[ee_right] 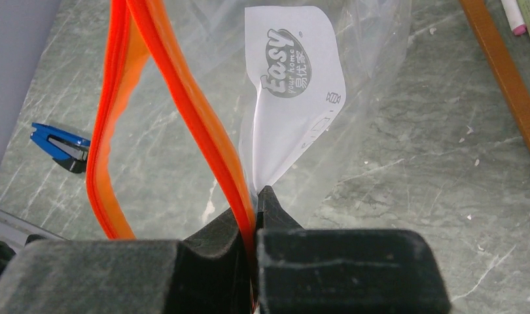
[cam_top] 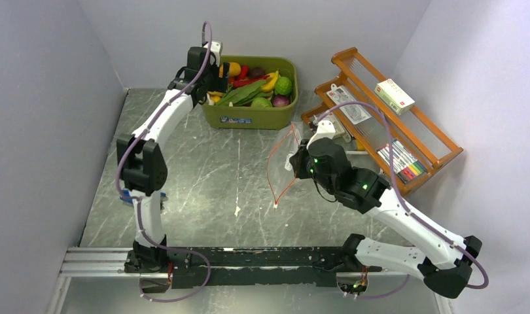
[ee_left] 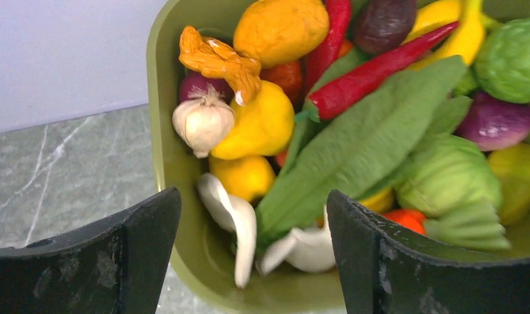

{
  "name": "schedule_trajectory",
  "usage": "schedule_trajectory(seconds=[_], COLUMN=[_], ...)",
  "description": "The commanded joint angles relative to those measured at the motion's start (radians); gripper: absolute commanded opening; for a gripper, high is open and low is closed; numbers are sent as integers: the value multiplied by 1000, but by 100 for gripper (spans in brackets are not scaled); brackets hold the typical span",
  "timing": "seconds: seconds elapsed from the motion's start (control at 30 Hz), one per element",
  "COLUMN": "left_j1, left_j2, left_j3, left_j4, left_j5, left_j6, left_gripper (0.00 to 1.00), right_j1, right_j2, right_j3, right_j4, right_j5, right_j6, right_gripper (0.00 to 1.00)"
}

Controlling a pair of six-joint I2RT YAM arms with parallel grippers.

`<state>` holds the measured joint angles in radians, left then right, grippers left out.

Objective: Place the food in the zip-top bag and seal the zipper
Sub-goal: Pick up the fake vegetable from the bin.

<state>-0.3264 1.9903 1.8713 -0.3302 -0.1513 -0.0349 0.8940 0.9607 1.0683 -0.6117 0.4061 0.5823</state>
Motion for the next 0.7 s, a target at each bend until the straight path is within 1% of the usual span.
schedule_trajectory(seconds=[0.0, 0.07, 0.13, 0.2, 0.3, 0.4, 0.57, 0.67], left_j1=[32, 37, 43, 48, 49, 49, 49, 49], left_j2=[128, 163, 180, 200, 225, 232, 245, 267], left_j3=[223, 270, 272, 285, 303, 290, 251, 250], left_j4=[-96, -88, -47, -34, -33, -18, 6, 10], left_j5=[15, 4, -12, 5, 23, 20, 7, -1], left_j6=[81, 99, 114, 116, 114, 104, 99, 105], left_gripper=[83, 86, 86, 80, 75, 71, 68, 68], right_j1=[2, 1, 2, 1, 2, 2, 1, 1], right_j2=[-14, -17, -31, -42, -51, -50, -49, -49], right_j3=[40, 30, 8, -4, -5, 0, 5, 9], right_j4=[-23, -30, -15, -10, -12, -18, -14, -12], right_j5=[-14, -6, -1, -5, -8, 0, -2, -6], right_j6=[-7, 1, 13, 26, 33, 25, 18, 19], right_gripper=[0, 0, 0, 0, 0, 0, 0, 0])
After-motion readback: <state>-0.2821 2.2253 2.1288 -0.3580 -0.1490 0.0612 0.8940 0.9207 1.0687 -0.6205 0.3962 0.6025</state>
